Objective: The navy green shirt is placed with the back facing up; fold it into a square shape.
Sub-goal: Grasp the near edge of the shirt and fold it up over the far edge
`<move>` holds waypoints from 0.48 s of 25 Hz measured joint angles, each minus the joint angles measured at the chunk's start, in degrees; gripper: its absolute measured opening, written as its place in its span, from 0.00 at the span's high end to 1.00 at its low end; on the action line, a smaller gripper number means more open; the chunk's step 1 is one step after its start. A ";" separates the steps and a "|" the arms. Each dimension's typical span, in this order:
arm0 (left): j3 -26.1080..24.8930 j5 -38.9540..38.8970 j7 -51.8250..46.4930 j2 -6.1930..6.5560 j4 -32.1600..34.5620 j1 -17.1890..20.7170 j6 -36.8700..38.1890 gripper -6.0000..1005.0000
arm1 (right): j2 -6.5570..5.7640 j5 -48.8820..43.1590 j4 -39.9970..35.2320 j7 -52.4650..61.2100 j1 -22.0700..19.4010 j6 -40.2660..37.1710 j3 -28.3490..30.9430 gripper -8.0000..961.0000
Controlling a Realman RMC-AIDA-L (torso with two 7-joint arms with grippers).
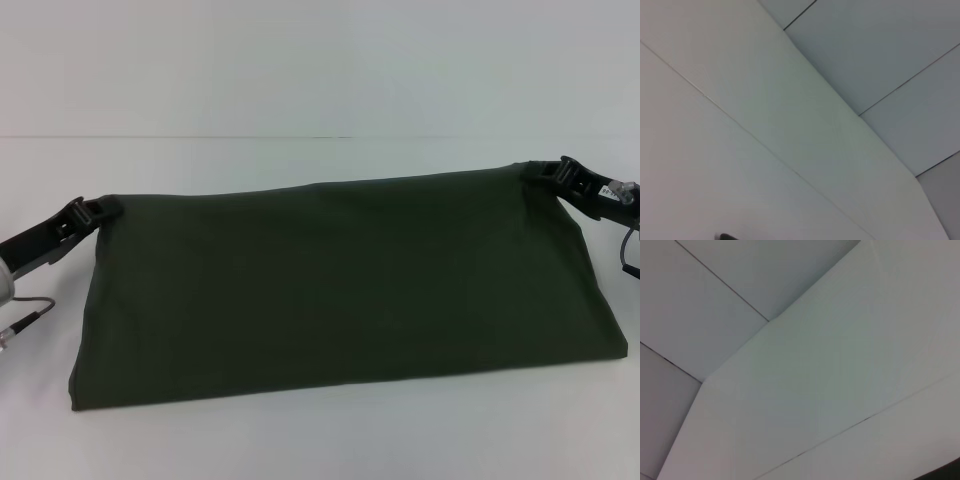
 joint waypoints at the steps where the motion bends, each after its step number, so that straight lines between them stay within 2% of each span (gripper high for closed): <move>1: -0.01 -0.01 0.32 -0.15 -0.02 -0.31 -0.44 0.95 | 0.08 0.00 0.00 -0.09 0.12 0.37 -0.02 0.88; 7: -0.02 -0.54 2.46 -1.94 0.14 -1.86 -4.11 0.95 | 0.98 0.05 0.00 -0.81 1.11 3.64 -0.04 0.87; 12: 0.34 -2.54 4.39 -2.71 -0.18 -2.33 -6.47 0.95 | 1.58 0.61 0.29 -2.16 1.91 6.41 -0.24 0.86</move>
